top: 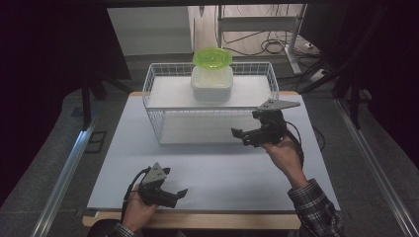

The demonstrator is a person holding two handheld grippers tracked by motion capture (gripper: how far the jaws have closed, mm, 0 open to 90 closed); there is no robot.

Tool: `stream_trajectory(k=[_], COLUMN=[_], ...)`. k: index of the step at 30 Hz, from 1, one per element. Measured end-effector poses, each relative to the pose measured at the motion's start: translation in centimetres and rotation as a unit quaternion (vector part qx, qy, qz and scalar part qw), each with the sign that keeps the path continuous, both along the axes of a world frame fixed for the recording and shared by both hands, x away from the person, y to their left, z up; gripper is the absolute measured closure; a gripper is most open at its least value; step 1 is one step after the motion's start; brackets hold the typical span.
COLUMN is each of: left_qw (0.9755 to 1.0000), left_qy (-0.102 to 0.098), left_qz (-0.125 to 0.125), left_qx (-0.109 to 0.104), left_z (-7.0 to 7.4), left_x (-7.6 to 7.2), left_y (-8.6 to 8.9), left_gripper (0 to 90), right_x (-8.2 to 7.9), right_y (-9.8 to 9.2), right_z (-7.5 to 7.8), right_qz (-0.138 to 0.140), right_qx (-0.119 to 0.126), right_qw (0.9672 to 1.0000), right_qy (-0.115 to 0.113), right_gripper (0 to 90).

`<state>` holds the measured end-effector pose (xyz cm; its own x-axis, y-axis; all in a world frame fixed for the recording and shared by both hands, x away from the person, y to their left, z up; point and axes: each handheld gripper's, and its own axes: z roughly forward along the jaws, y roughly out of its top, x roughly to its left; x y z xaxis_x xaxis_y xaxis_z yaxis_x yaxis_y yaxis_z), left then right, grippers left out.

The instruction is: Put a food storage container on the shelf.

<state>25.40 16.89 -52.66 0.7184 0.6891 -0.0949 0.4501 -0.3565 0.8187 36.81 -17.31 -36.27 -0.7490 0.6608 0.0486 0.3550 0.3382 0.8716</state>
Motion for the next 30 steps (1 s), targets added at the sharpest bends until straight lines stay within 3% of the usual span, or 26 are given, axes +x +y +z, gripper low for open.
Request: stream_trajectory(k=[19,22,30], left_qw=[1.0,1.0,0.9999], left_qy=[0.0,0.0,0.001], left_qz=[0.0,-0.001,-0.001], left_qx=[0.009,0.01,0.01], left_z=[-0.1,-0.1,0.0], left_x=[0.0,0.0,0.0], left_y=[-0.1,-0.1,0.0], left_gripper=[1.5,1.5,1.6], right_x=[-1.3,-1.5,-2.3], right_y=[-0.5,-0.5,-0.9], right_z=[-3.6,-4.1,-5.3], right_qz=[-0.008,-0.005,-0.003], right_qx=[-0.005,-0.022,-0.028], right_qw=[0.9999,0.9997,0.9996], right_qy=[0.008,0.007,0.008], right_gripper=[0.0,0.0,0.0])
